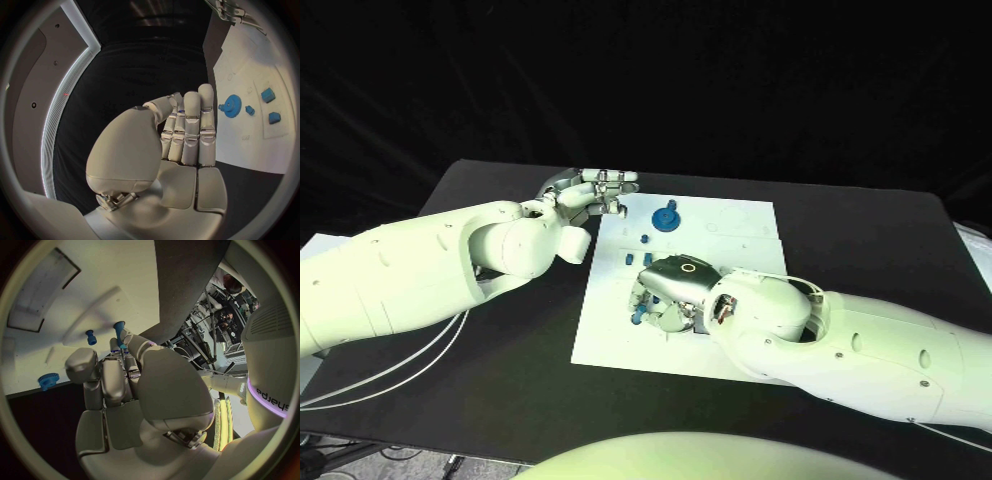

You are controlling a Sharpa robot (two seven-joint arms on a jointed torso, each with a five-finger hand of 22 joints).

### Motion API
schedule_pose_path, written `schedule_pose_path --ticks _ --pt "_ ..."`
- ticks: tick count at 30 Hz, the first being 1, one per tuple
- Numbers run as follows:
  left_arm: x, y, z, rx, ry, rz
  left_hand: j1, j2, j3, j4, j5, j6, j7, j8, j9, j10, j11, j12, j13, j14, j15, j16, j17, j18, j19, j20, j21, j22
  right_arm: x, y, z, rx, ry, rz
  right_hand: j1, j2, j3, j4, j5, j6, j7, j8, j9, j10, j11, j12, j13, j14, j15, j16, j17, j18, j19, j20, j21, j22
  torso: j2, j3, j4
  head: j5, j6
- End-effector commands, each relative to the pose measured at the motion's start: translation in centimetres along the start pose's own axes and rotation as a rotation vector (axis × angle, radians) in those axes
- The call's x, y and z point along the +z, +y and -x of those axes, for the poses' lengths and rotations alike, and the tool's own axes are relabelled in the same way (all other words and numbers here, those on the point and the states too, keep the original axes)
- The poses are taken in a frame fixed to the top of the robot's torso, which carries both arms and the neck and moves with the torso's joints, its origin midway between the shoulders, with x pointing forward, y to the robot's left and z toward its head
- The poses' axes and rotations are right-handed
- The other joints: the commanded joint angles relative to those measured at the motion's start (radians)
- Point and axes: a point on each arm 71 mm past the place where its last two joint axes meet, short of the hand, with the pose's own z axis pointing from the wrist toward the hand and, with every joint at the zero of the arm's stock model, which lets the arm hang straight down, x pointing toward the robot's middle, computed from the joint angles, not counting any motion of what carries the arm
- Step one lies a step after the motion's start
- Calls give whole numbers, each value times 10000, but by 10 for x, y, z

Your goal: Assemble the parts on the task board

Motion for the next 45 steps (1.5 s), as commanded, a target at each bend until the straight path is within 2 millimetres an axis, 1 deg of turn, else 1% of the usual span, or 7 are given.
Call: schedule_pose_path --ticks 1,18,25,28,35,41,45 --pt "0 -1 -3 -10 173 -59 -110 8 -9 -57 30 -69 31 4 -7 -77 20 54 -14 -21 -22 1 -9 101 -45 13 45 8 2 1 -6 -386 445 -169 -273 -35 38 42 32 -75 70 -94 -18 367 -367 -96 -15 290 -8 -67 -42 -25 -104 47 -59 -71 5 -2 13 0 -12" --pt "0 0 -3 -21 219 -25 -105 4 -7 -68 30 -73 30 5 -6 -82 19 59 -14 -24 -23 2 -11 103 -49 13 46 11 1 1 -5 21 -470 -217 -1110 -769 -1311 371 361 -1758 322 -149 -116 -1913 47 -513 -12 -168 346 -1274 -1652 316 -1077 361 -1475 -2047 -3 0 8 -13 -27" --pt "0 0 -2 -16 195 -14 -93 -4 -3 -91 30 -82 30 7 -6 -94 19 66 -15 -31 -26 3 -15 107 -56 13 49 17 -16 -2 11 1255 -2403 -24 -1160 -756 -2079 547 303 -1896 405 -111 -87 -2000 72 -199 19 -191 354 -1567 -2078 373 -1137 385 -1815 -2485 -7 22 -10 -39 -16" --pt "0 0 -1 -17 197 5 -86 -12 -2 -104 30 -88 31 7 -6 -100 20 68 -15 -35 -27 3 -17 108 -59 12 51 20 -27 -8 20 1605 -2776 -122 -1096 -660 -2307 595 361 -1703 409 -43 -55 -1804 54 16 35 -149 337 -1608 -2151 377 -1081 371 -1859 -2533 -24 -7 -21 -88 14" --pt "-1 0 -1 -26 228 21 -71 -22 1 -128 31 -95 32 8 -6 -108 21 74 -15 -43 -29 3 -21 111 -66 10 54 26 -61 -46 45 2603 -2332 -1455 -1078 -429 -2635 750 676 -1440 356 -5 -40 -918 -83 594 110 -56 242 -1416 -1932 369 -1008 323 -1905 -2559 -33 -16 -52 -231 69" --pt "-2 0 0 -29 221 -2 -21 -32 14 -194 33 -94 32 24 -2 -102 18 106 -10 -60 -37 2 -32 116 -79 4 70 47 -99 -82 48 3615 -1467 -3643 -1613 -489 -3099 1252 1242 -1407 130 -50 -65 855 -459 1726 653 386 -38 -52 -280 77 -109 94 -600 -762 -43 -18 -195 -159 134" --pt "-3 1 1 -39 207 15 -21 -32 14 -194 33 -94 32 24 -2 -102 18 106 -10 -60 -37 2 -32 116 -79 4 70 47 -121 -97 44 3806 -1204 -4908 -1707 -540 -3643 1625 1446 -1080 -155 105 15 1213 -721 3449 1988 498 -310 544 402 -120 307 -121 175 305 -48 -7 -293 -347 143"
